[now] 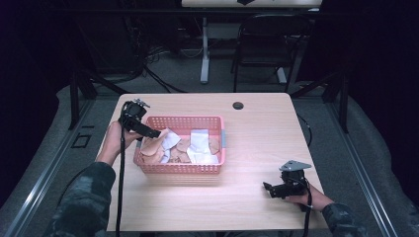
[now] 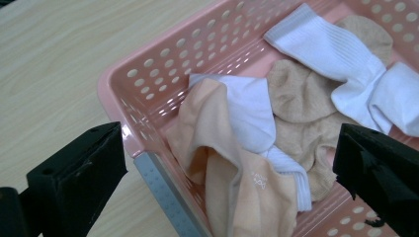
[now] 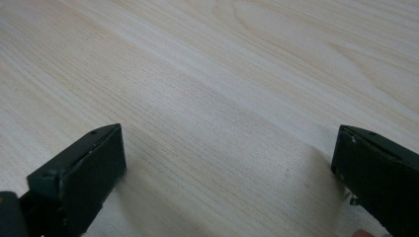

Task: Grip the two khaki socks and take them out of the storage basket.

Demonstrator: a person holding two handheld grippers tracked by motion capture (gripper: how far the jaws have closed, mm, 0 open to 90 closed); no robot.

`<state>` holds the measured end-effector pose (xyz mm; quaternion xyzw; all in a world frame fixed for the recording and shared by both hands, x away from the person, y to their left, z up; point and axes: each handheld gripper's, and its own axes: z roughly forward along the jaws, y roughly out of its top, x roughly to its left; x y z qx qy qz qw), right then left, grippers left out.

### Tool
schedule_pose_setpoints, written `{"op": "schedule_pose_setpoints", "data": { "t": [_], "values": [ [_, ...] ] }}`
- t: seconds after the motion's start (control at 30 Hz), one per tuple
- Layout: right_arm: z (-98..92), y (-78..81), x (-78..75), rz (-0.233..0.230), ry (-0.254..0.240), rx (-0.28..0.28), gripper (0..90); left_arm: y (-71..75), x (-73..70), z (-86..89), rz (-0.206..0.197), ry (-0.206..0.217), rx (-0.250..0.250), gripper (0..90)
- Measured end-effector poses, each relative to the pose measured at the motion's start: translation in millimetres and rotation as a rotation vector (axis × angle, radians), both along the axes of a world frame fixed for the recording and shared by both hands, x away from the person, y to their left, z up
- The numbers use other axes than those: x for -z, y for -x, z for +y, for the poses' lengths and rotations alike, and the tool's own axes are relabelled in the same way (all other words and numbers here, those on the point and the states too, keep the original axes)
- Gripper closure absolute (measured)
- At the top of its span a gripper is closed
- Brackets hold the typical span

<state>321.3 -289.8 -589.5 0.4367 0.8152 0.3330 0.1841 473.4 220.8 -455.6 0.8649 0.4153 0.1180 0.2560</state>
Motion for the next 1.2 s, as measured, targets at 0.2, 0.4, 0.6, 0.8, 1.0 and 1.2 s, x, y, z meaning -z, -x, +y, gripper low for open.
{"op": "schedule_pose_setpoints", "data": {
  "t": [0.2, 0.4, 0.6, 0.8, 1.0, 1.2],
  "values": [
    [0.0, 0.0, 0.0, 0.0, 0.0, 0.0, 0.0, -5.3, 9.5, -8.6, 0.033, -0.063, 0.019, 11.7],
    [0.3, 0.1, 0.4, -0.003, -0.004, 0.003, 0.0, -7.2, 19.9, -15.2, 0.033, -0.125, 0.02, 19.2],
    [0.3, 0.2, 0.3, -0.003, -0.004, 0.003, 0.0, -7.7, 26.1, -16.2, 0.032, -0.132, 0.012, 40.2],
    [0.3, 0.1, 0.3, -0.003, -0.004, 0.003, 0.0, -9.3, 26.8, -18.2, 0.035, -0.15, 0.008, 61.3],
    [0.2, 0.2, 0.2, -0.002, -0.004, 0.001, 0.0, -11.2, 29.5, -19.5, 0.047, -0.181, -0.018, 71.7],
    [0.3, 0.1, 0.4, -0.003, -0.004, 0.003, 0.0, -11.0, 28.5, -17.5, 0.039, -0.17, -0.032, 84.4]
  ]
}}
